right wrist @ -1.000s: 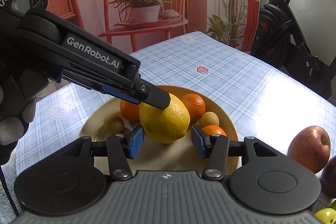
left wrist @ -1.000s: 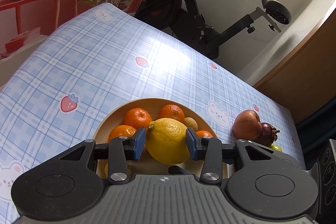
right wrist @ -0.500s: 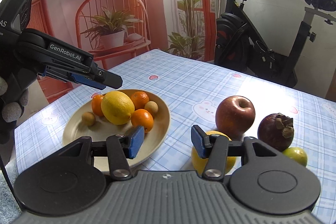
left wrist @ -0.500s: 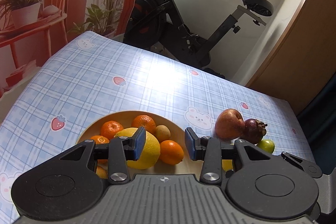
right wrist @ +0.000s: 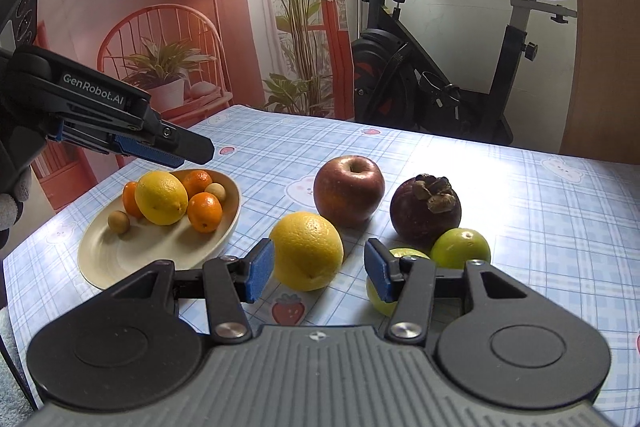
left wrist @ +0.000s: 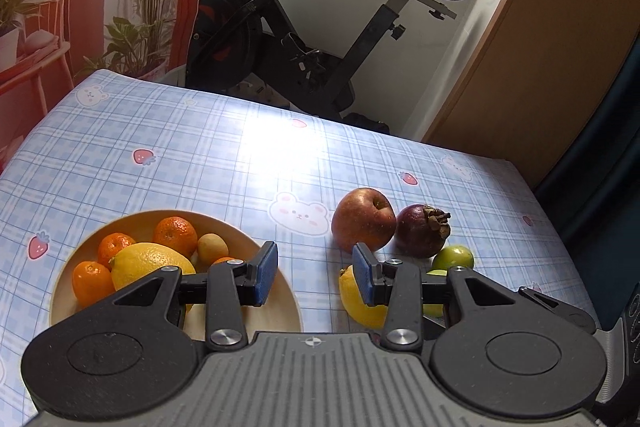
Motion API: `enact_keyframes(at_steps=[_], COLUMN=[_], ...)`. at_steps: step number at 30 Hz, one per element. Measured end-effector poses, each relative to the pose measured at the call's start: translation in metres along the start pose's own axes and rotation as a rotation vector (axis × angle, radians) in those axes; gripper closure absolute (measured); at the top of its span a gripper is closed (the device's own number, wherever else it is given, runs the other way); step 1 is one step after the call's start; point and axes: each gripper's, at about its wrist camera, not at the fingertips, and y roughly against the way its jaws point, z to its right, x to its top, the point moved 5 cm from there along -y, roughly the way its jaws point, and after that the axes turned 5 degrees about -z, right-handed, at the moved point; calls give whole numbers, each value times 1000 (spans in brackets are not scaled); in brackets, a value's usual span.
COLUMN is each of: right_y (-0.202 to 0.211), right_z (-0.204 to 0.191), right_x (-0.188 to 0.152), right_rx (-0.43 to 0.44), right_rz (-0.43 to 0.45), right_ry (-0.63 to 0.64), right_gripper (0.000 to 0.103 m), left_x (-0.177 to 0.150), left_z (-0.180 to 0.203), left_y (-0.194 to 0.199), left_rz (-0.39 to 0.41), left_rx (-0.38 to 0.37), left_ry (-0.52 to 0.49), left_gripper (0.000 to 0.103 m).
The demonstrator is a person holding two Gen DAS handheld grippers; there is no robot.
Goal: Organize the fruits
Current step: 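Move both grippers back toward the remaining yellow citrus fruits, then grasp the large yellow citrus with the right gripper while the left gripper grasps a lemon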
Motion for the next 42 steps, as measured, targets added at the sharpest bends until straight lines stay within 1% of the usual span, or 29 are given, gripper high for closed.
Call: enact_keyframes(at_steps=[3, 8, 16, 18, 19, 21, 26, 31, 37, 42], right_y=[-3, -14, -37, -42, -42, -40, -30, -23, -21, -21], right_z=[0, -4, -12, -13, -14, -16, -12, -8, -11, -12], right_x=[-1, 3, 10, 9, 8, 6, -6, -11, -13, -14], right_rx=[8, 11, 8, 24, 24, 18, 32, 53, 45, 44], right_rz=[-6, -14, -44, -60, -64, -69, -64, -65, -67, -62], right_ry=[2, 25, 76, 77, 86, 97, 72, 54, 75, 75], right_gripper=[50, 50, 50, 50, 49, 50, 51, 51, 52, 52], left_x=[0, 0, -2, -1, -1, -1, -2, 1, -2, -6], left_z=[0, -5, -9, -9, -9, -10, -6, 9, 27, 32], left_y=[-1, -7, -14, -15, -16, -19, -25, -39, -56, -65], left_rz=[-2, -18, -34, -35, -35, -42, -54, -80, -135, -166], left_rx=[6, 16, 10, 5, 1, -9, -38, -104, -147, -157], left_ry=[-9, 7, 20, 25, 30, 40, 44, 65, 41, 25], left_gripper=[60, 60, 60, 60, 60, 60, 60, 60, 61, 61])
